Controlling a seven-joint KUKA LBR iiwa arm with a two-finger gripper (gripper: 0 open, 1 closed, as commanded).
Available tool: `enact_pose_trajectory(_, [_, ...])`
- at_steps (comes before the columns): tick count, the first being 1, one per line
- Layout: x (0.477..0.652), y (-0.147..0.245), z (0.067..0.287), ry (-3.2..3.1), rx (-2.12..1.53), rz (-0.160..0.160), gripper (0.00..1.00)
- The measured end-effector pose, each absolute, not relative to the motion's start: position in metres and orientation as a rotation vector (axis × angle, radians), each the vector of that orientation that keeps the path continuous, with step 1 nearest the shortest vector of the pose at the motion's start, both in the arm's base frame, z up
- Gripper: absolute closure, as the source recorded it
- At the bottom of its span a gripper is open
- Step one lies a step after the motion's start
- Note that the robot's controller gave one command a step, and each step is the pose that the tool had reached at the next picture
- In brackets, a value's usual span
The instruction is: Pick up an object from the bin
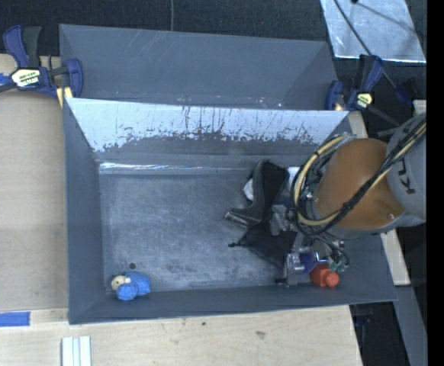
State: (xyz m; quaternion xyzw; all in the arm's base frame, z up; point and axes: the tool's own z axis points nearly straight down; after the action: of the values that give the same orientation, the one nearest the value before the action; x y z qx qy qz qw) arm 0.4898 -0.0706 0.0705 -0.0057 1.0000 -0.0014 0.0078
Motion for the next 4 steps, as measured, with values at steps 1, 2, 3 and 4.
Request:
enact_pose_trajectory(1, [0.491, -0.070, 0.071, 3.124, -0.019, -0.003, 1.00])
enact_pose_trajectory(2, [0.492, -0.070, 0.080, 3.136, -0.023, -0.001, 1.00])
enact_pose_trajectory(3, [0.494, -0.070, 0.106, 3.135, -0.027, -0.002, 1.00])
enact_pose_trajectory(4, [0.495, -0.070, 0.106, 3.135, -0.030, -0.001, 1.00])
